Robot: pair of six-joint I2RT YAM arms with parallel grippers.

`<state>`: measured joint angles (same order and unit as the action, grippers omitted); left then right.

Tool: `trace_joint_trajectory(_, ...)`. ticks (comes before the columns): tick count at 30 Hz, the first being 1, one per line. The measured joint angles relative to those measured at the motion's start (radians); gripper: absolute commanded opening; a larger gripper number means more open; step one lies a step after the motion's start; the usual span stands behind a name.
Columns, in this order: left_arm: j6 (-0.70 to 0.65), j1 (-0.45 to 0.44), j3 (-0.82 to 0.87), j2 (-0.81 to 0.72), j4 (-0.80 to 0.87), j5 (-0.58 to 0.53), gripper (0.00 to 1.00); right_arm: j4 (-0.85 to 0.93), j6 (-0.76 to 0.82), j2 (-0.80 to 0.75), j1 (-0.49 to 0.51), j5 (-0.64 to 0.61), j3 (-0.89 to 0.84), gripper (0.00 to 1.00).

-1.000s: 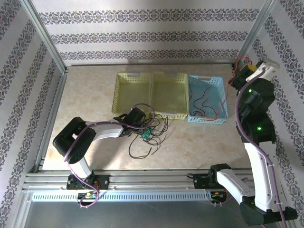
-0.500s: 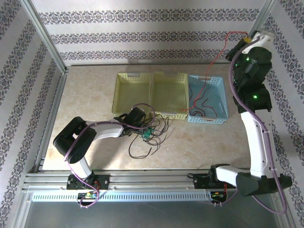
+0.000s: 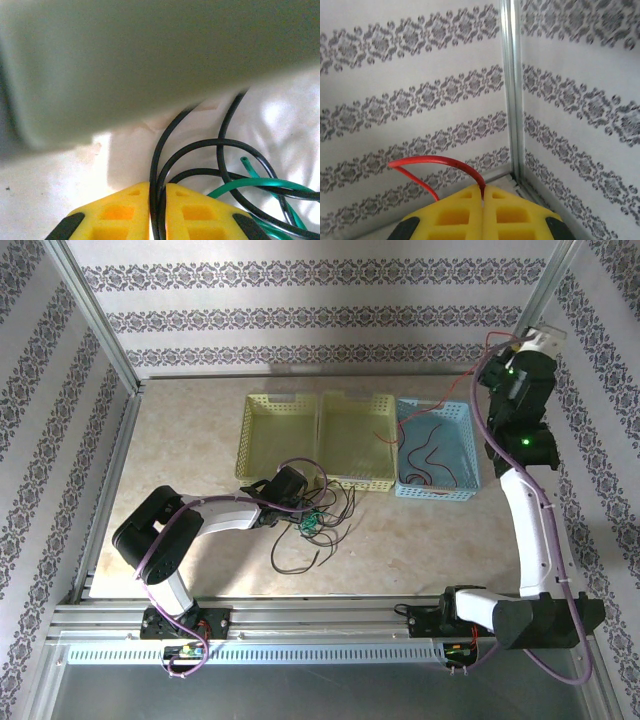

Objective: Untangle the cables

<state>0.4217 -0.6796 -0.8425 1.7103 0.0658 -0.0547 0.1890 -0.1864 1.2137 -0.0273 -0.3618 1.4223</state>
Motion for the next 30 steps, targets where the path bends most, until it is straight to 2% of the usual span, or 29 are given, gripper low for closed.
trace_joint_trajectory(12, 0.0, -0.001, -0.001, 0.001, 0.0, -0.003, 0.13, -0.035, -0.01, -0.033, -0.029, 0.011, -0.021, 0.0)
trace_joint_trajectory(21, -0.001, -0.002, -0.004, 0.004, 0.001, -0.005, 0.14, -0.006, 0.048, -0.083, 0.052, -0.006, -0.132, 0.0)
trace_joint_trajectory(30, -0.007, -0.008, -0.015, 0.013, 0.006, -0.015, 0.14, 0.032, 0.056, -0.199, 0.174, -0.11, -0.317, 0.0)
